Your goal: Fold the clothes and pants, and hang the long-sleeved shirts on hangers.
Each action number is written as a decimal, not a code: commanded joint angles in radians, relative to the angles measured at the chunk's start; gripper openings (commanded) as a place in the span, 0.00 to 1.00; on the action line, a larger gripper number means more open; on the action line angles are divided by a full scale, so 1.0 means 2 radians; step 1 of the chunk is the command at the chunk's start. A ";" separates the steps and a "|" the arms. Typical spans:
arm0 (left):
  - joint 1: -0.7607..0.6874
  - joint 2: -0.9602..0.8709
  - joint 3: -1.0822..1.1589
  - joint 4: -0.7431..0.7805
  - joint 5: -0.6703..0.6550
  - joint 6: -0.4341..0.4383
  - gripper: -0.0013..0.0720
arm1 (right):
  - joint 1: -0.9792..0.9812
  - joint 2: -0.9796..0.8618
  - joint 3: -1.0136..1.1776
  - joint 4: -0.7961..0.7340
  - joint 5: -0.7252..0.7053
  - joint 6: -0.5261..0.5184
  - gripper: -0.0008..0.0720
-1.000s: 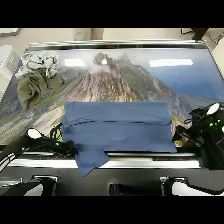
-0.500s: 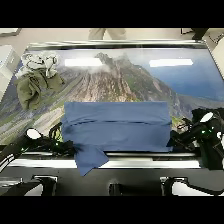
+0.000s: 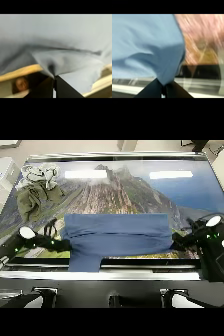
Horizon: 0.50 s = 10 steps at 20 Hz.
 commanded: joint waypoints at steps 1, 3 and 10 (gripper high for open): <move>0.000 -0.042 0.104 0.014 0.008 -0.019 0.04 | 0.044 -0.027 0.085 -0.007 -0.041 0.025 0.06; 0.000 -0.095 0.161 0.015 0.007 -0.019 0.04 | 0.061 -0.071 0.145 -0.021 -0.063 0.050 0.06; 0.002 -0.251 0.342 0.015 0.001 -0.030 0.04 | 0.066 -0.204 0.284 -0.018 -0.072 0.079 0.06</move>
